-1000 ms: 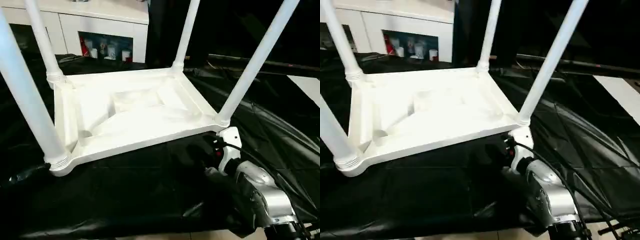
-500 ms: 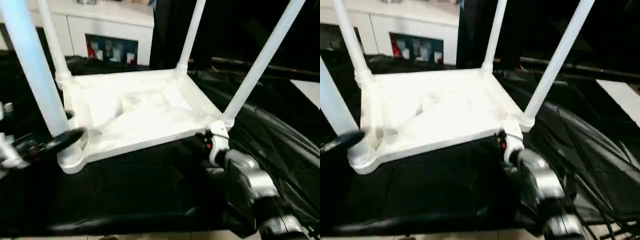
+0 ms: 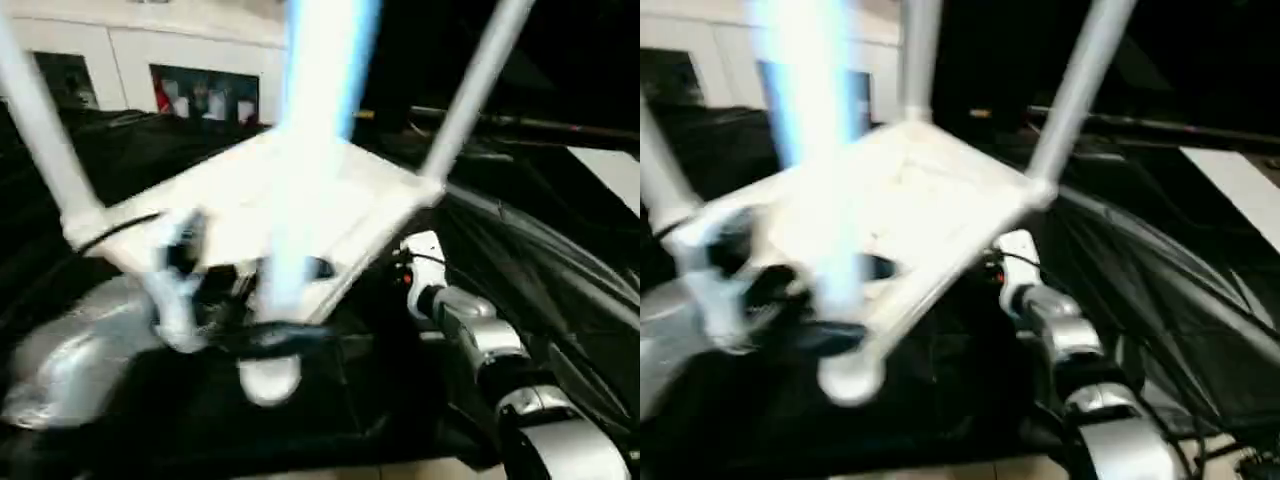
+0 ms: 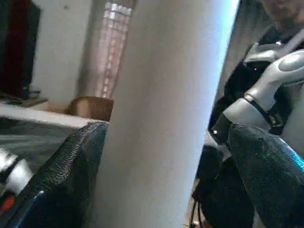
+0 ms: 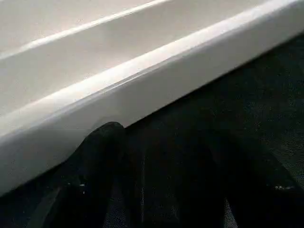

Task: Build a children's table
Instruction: Rotate table base

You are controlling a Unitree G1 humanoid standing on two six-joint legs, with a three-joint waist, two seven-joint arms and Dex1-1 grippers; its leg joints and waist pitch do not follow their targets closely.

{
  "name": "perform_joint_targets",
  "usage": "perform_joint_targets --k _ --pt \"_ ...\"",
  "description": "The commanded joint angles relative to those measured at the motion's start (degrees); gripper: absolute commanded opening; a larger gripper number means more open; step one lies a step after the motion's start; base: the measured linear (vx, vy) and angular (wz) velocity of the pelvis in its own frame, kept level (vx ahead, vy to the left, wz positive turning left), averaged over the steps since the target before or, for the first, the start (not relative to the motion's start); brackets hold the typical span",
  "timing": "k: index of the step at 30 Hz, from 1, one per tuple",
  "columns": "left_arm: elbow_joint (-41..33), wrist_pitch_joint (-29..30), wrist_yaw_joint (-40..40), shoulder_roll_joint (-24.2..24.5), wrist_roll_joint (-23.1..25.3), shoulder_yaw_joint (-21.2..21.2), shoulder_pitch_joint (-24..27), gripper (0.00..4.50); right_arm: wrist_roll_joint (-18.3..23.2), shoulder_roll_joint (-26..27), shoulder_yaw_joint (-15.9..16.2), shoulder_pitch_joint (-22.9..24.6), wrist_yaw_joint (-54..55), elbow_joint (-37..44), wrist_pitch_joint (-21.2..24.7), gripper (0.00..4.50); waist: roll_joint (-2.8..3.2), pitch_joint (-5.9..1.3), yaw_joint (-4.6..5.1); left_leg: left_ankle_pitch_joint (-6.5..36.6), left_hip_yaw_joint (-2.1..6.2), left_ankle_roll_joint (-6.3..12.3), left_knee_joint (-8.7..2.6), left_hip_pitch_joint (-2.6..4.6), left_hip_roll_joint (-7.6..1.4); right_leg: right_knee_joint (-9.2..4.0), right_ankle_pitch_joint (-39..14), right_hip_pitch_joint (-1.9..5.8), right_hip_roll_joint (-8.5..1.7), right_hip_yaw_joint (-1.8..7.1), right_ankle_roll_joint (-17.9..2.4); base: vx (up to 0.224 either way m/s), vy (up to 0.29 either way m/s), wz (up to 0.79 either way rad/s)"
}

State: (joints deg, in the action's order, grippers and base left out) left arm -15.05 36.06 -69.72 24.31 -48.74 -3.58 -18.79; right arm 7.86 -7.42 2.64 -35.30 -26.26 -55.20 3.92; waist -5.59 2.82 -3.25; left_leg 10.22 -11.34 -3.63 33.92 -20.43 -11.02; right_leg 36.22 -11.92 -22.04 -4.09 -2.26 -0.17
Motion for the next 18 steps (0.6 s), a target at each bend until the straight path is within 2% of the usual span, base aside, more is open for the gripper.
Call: perform_joint_targets --k 1,2,3,4,5,6,7,8,9,10,11,13,14,15,16,18 --pt "2.34 -1.87 0.8 -2.43 3.44 -4.95 -2.95 4.47 -0.73 1.32 0.8 -0.7 -1.23 0.53 -1.7 3.16 2.85 -3.18 -0.07 16.93 1.21 -5.56 -4.32 0.78 -1.89 -4.44 -11.44 1.82 -3.24 2.36 -9.78 0.0 0.0 0.0" --pt "4.35 -3.89 1.07 -3.81 5.64 -6.17 -4.25 4.47 -0.8 1.55 0.79 -0.43 -1.18 0.74 -1.88 3.16 2.42 -3.13 0.12 17.04 1.17 -5.24 -4.32 0.72 -1.87 -4.51 -11.74 1.82 -3.14 2.36 -9.79 0.0 0.0 0.0" --pt "4.74 -4.28 1.13 -4.06 6.08 -6.4 -4.49 4.47 -0.82 1.59 0.76 -0.42 -1.18 0.69 -1.97 3.16 3.02 -3.09 0.42 17.34 1.21 -4.97 -4.21 0.58 -1.74 -4.77 -11.9 1.99 -3.16 2.38 -9.99 0.0 0.0 0.0" --pt "7.62 -6.17 1.85 -5.74 8.82 -7.91 -6.2 4.47 -0.75 1.93 0.62 -0.08 -1.41 0.84 -2.37 3.16 4.56 -3.21 0.28 16.06 1.49 -4.61 -4.2 0.44 -1.69 -4.45 -11.05 2.31 -3.45 2.45 -10.49 0.0 0.0 0.0" --pt "9.92 -8.77 2.17 -7.02 11.38 -9.01 -7.44 4.47 -0.62 2.17 0.59 0.32 -1.46 1.35 -2.45 3.16 5.74 -3.36 0.41 15.77 1.47 -4.74 -4.0 0.71 -1.67 -4.44 -9.28 2.1 -3.38 2.36 -10.96 0.0 0.0 0.0" --pt "10.5 -9.29 2.23 -7.34 11.95 -9.31 -7.78 4.47 -0.58 2.25 0.58 0.43 -1.44 1.46 -2.5 3.16 4.44 -3.22 0.83 15.11 1.42 -3.6 -3.99 0.39 -1.59 -4.45 -7.62 2.43 -3.06 2.29 -11.89 0.0 0.0 0.0" --pt "12.64 -10.08 2.94 -8.33 13.77 -10.54 -9.17 4.47 -0.27 2.6 0.46 0.98 -1.5 2.09 -2.73 3.16 4.69 -3.29 1.23 14.68 1.29 -2.73 -3.84 0.08 -1.43 -4.58 -7.1 2.71 -2.96 2.31 -12.42 0.0 0.0 0.0" --pt "13.43 -9.93 3.24 -8.62 14.32 -10.94 -9.73 4.47 -0.19 2.8 0.29 1.02 -1.57 1.9 -3.12 3.16 5.36 -3.42 0.99 13.99 1.39 -2.38 -3.67 0.16 -1.37 -4.3 -6.71 2.79 -3.08 2.33 -12.76 0.0 0.0 0.0" --pt "13.43 -9.93 3.24 -8.62 14.32 -10.94 -9.73 4.47 -0.19 2.8 0.29 1.02 -1.57 1.9 -3.12 3.16 5.11 -3.49 1.08 12.19 1.33 -1.41 -3.55 -0.15 -1.43 -4.22 -5.69 3.02 -3.28 2.34 -13.63 0.0 0.0 0.0" --pt "15.53 -11.45 3.37 -9.37 16.15 -11.94 -10.85 4.47 0.01 3.2 0.08 1.82 -2.05 2.41 -3.73 3.16 6.14 -3.45 1.0 11.59 1.46 -1.24 -3.57 -0.32 -1.35 -4.1 -5.53 3.15 -3.33 2.27 -14.01 0.0 0.0 0.0" --pt "15.86 -11.89 3.51 -9.5 16.53 -12.04 -11.01 4.47 -0.03 3.23 0.12 2.0 -2.15 2.57 -3.82 3.16 6.13 -3.38 1.17 11.64 1.29 -0.66 -3.41 -0.23 -1.3 -4.52 -5.95 2.91 -3.12 2.33 -14.16 0.0 0.0 0.0" --pt "17.49 -13.51 4.0 -10.1 17.85 -12.34 -11.79 4.47 -0.23 3.34 0.31 3.14 -2.61 3.65 -4.04 3.16 6.36 -3.41 1.11 11.19 1.41 0.0 -3.38 -0.3 -1.31 -4.61 -6.7 3.1 -3.08 2.34 -14.42 0.0 0.0 0.0" --pt "18.72 -14.68 4.74 -10.28 19.08 -12.43 -12.32 4.47 -0.32 3.23 0.46 3.84 -3.16 4.39 -4.2 3.16 8.85 -3.47 0.88 11.6 1.68 -0.48 -3.29 -0.07 -1.3 -4.25 -6.58 2.96 -3.25 2.27 -14.78 0.0 0.0 0.0" --pt "20.08 -16.04 4.97 -10.64 20.26 -12.44 -12.79 4.47 -0.4 3.14 0.5 4.26 -3.54 4.8 -4.34 3.16 7.94 -3.45 1.22 12.23 1.49 -0.22 -3.37 0.04 -1.41 -4.94 -6.21 2.82 -2.97 2.21 -14.76 0.0 0.0 0.0" --pt "21.16 -16.74 4.95 -10.61 20.8 -12.12 -13.1 4.47 -0.43 2.77 0.49 4.83 -3.75 5.62 -4.34 3.16 7.49 -3.38 1.36 12.77 1.66 0.05 -3.39 -0.15 -1.22 -4.63 -5.87 3.18 -2.7 2.11 -15.36 0.0 0.0 0.0" --pt "22.7 -18.7 4.78 -9.99 22.2 -11.62 -13.42 4.47 -0.48 1.55 0.25 6.01 -4.23 7.93 -4.46 3.16 7.37 -3.3 1.25 13.38 1.54 0.65 -3.3 0.02 -1.12 -5.05 -9.66 3.05 -2.82 2.14 -14.72 0.0 0.0 0.0"
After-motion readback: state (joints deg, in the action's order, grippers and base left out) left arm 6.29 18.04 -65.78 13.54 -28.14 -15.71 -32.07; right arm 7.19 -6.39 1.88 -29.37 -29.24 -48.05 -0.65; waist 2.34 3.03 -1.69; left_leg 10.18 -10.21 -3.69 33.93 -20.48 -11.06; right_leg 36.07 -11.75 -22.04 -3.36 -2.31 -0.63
